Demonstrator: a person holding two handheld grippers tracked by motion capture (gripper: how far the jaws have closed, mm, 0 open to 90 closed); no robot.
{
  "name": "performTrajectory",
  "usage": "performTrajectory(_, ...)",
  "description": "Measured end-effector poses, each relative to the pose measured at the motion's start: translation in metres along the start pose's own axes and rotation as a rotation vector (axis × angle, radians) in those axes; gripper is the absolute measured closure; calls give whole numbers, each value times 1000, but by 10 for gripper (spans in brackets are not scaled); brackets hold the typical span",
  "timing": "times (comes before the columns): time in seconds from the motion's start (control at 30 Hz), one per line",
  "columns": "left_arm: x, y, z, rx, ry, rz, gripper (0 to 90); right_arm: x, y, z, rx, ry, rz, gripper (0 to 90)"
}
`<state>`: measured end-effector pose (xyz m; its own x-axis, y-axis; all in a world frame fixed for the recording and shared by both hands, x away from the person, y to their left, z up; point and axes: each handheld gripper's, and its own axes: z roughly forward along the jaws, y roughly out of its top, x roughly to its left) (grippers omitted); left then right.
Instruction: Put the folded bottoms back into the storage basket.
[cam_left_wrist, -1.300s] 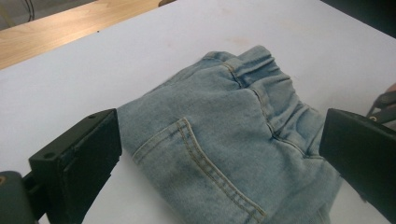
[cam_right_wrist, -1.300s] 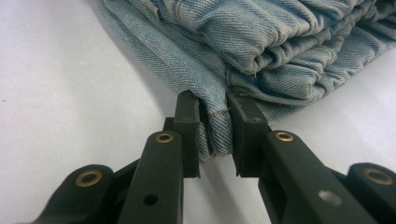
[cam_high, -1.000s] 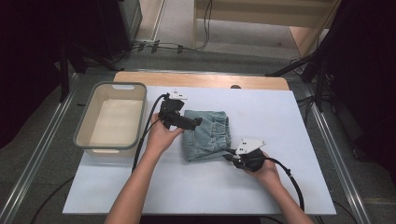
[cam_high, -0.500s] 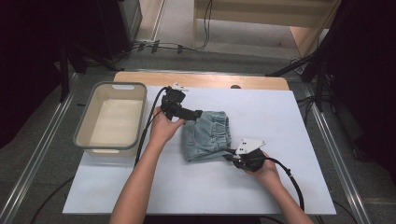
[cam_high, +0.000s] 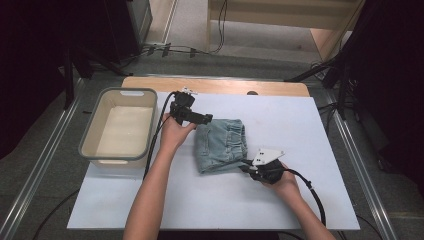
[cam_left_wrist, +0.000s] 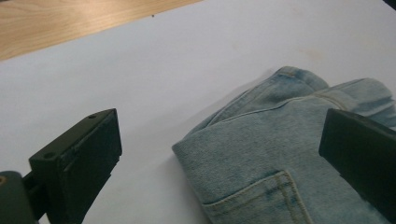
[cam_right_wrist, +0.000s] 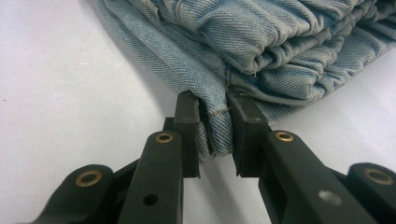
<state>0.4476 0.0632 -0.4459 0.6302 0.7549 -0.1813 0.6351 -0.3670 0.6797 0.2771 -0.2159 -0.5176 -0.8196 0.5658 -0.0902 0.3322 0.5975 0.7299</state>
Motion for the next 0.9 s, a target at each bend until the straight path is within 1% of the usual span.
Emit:
performTrajectory(0.17, 9, -2, 6, 27, 7, -30, 0, 0, 0, 0, 1, 1, -1, 739)
performTrajectory(0.3, 13, -4, 11, 46, 22, -46, 0, 0, 0, 0, 0, 2, 0, 739)
performTrajectory(0.43, 18, -6, 16, 62, 16, -63, 4, 0, 0, 0, -1, 2, -1, 738)
performTrajectory(0.5, 20, -7, 20, 71, 9, -73, 4, -1, 0, 0, -1, 3, 0, 738)
performTrajectory(0.6, 21, -9, 24, 85, 0, -76, 4, -1, 0, 0, -5, -1, -6, 738)
performTrajectory(0.7, 20, -11, 30, 100, -13, -77, 9, -1, 0, 0, -2, 3, -1, 738)
performTrajectory(0.8, 19, -12, 34, 102, -27, -84, 18, -1, 0, 0, -3, 3, -3, 738)
performTrajectory(0.9, 22, -13, 37, 105, -54, -99, 51, -1, 0, 0, -2, 3, 0, 738)
